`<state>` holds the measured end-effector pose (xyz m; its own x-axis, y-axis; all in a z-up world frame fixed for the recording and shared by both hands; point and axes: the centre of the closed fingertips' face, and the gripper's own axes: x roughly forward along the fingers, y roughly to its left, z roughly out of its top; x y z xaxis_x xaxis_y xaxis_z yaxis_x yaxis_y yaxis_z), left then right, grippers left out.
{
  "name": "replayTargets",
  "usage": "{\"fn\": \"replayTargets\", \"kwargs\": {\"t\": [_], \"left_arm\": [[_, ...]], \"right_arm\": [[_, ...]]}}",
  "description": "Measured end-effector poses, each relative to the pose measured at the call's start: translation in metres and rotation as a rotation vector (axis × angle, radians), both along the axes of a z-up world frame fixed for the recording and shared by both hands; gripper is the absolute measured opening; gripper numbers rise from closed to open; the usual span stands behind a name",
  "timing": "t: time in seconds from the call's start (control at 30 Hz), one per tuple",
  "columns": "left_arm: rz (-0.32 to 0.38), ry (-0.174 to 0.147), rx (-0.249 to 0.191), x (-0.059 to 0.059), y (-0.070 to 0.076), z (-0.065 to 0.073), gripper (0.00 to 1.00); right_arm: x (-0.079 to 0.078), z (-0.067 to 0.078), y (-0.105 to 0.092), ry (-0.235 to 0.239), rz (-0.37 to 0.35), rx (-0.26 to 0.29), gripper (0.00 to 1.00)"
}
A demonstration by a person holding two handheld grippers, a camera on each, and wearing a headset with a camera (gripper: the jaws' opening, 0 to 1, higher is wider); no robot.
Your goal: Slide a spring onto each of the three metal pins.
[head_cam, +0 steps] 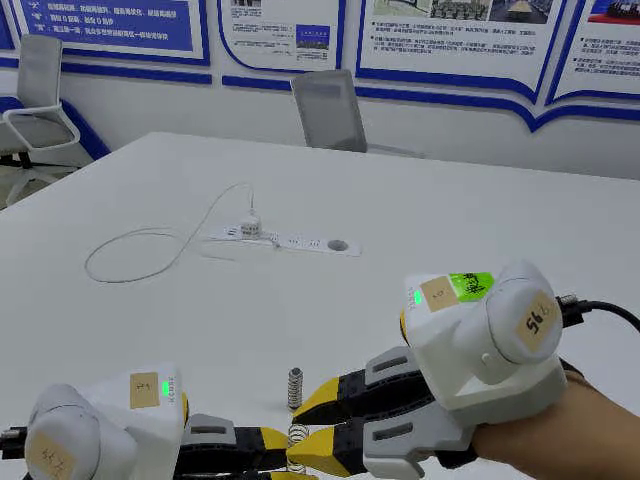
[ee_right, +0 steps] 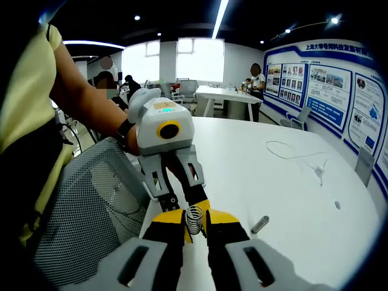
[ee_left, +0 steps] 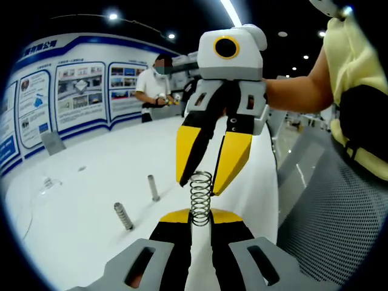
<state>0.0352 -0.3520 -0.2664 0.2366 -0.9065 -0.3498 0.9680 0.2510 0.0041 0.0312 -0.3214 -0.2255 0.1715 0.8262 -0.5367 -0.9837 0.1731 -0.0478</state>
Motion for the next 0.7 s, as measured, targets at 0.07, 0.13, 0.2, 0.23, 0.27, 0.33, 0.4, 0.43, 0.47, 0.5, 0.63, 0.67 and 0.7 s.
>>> {"fn": "replayTargets", "kwargs": {"t": [0.07,0.13,0.2,0.23,0.27,0.33,0.4,0.43,0.47,0.5,0.63,0.67,0.7], "left_arm": [[0.0,0.001,-0.002,0.0002,-0.0002,-0.0001,0.11],[0.001,0.003,-0.001,0.0006,-0.0003,-0.0004,0.11],[0.001,0.005,-0.005,0.0011,-0.0005,-0.0002,0.11],[0.001,0.004,-0.005,0.001,-0.0005,-0.0002,0.11],[0.001,0.005,-0.005,0.001,-0.0005,-0.0004,0.11],[0.002,0.004,-0.005,0.0015,-0.0007,-0.0004,0.11],[0.002,0.001,-0.005,0.002,-0.0008,-0.0003,0.11],[0.003,-0.003,-0.005,0.0026,-0.0006,-0.0001,0.11],[0.004,-0.005,-0.005,0.0031,-0.0007,0.0001,0.11],[0.004,-0.005,-0.006,0.0032,-0.0008,0.0003,0.11],[0.007,-0.013,-0.009,0.0048,-0.0011,0.0019,0.14],[0.009,-0.015,-0.01,0.0052,-0.001,0.0022,0.16],[0.009,-0.015,-0.01,0.0055,-0.0008,0.0023,0.17]], "right_arm": [[-0.0002,-0.001,-0.0003,0.001,0.0,0.0,0.14],[0.0,-0.0013,-0.0002,0.001,-0.001,0.002,0.14],[0.0005,-0.0014,0.0002,-0.004,0.0,0.005,0.12],[0.0004,-0.0017,0.0003,-0.003,0.0,0.006,0.12],[0.0004,-0.0017,0.0004,-0.003,-0.001,0.006,0.12],[0.0005,-0.0015,0.0007,-0.006,0.0,0.007,0.12],[0.0005,-0.0014,0.0008,-0.004,-0.001,0.008,0.12],[0.0006,-0.0013,0.0009,-0.007,-0.001,0.008,0.12],[0.0009,-0.001,0.001,-0.008,-0.002,0.008,0.12],[0.0011,-0.0008,0.001,-0.008,-0.002,0.008,0.12],[0.0021,0.0006,0.0003,-0.009,-0.008,0.013,0.12],[0.0026,0.0007,-0.0001,-0.01,-0.01,0.012,0.12],[0.003,0.0009,-0.0006,-0.01,-0.013,0.013,0.12]]}}
